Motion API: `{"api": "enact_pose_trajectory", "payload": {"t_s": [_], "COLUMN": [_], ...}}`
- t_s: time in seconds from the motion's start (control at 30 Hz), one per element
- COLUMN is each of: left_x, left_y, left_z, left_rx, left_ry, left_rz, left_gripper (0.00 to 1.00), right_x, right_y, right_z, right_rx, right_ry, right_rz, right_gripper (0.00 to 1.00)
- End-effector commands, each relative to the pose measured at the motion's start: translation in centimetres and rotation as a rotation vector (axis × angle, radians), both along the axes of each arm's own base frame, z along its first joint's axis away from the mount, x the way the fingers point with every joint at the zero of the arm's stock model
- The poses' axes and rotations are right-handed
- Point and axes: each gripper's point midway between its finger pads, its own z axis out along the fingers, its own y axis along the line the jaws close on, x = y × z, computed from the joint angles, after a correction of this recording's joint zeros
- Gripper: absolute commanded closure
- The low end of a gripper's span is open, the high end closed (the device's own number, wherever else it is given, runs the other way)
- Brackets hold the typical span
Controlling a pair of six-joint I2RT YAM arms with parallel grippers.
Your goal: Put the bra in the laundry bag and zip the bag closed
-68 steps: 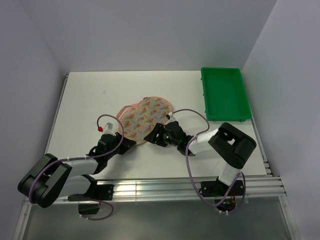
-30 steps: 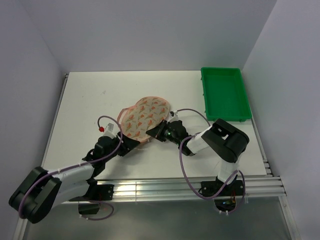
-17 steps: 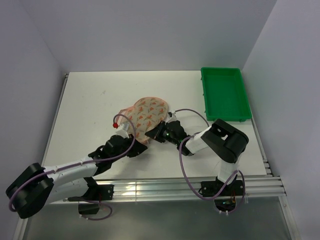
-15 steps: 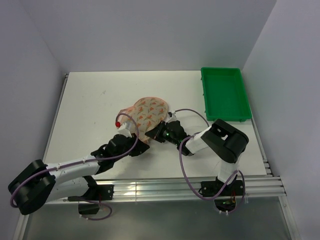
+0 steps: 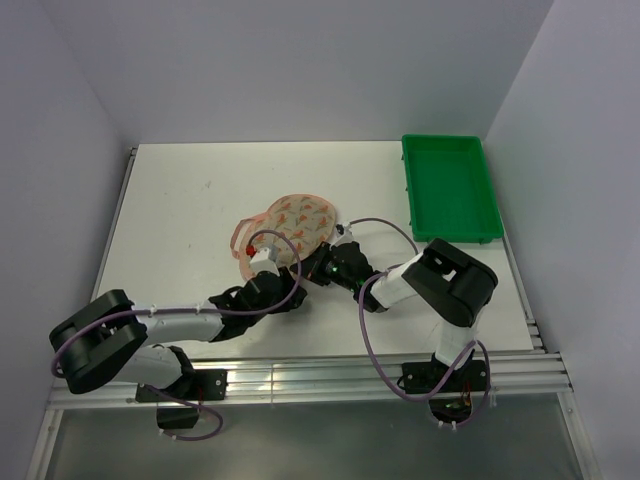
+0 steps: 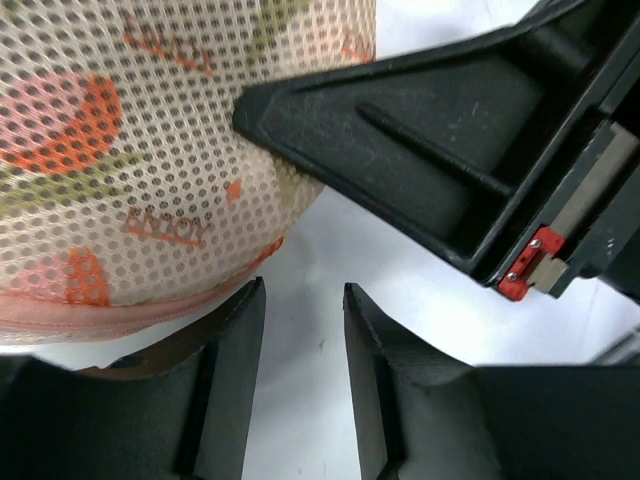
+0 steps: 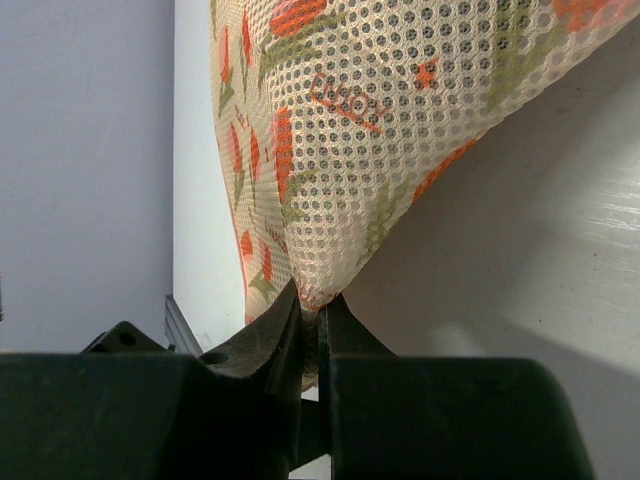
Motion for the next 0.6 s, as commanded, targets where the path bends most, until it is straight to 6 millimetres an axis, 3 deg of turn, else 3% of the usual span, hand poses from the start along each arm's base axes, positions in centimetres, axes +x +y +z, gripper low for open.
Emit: {"api": "enact_pose_trajectory", "payload": {"t_s": [0.0,0.23,0.57], "left_x": [1.8,3.0,3.4], "left_y": [-0.1,1.2,1.6], "left_z": [2.2,2.0,1.9], "left_rx": [0.003,0.075,0.106], "left_ry": [-0.099,-0.15,-0.168], "left_rz": [0.092,0.183,0.211], "left_gripper": [0.55,0.57,0.64], "right_x": [0.2,-0.5,-1.6], "right_y": [0.4,0.6,0.0], "right_z": [2.3,2.7,2.8], "right_rx": [0.034,0.048,0.048], "right_ry": [-0.058,-0.054,-0.051], "right_rz": [-0.005,0.001,0.005], "right_gripper": [1.0,1.0,1.0]}}
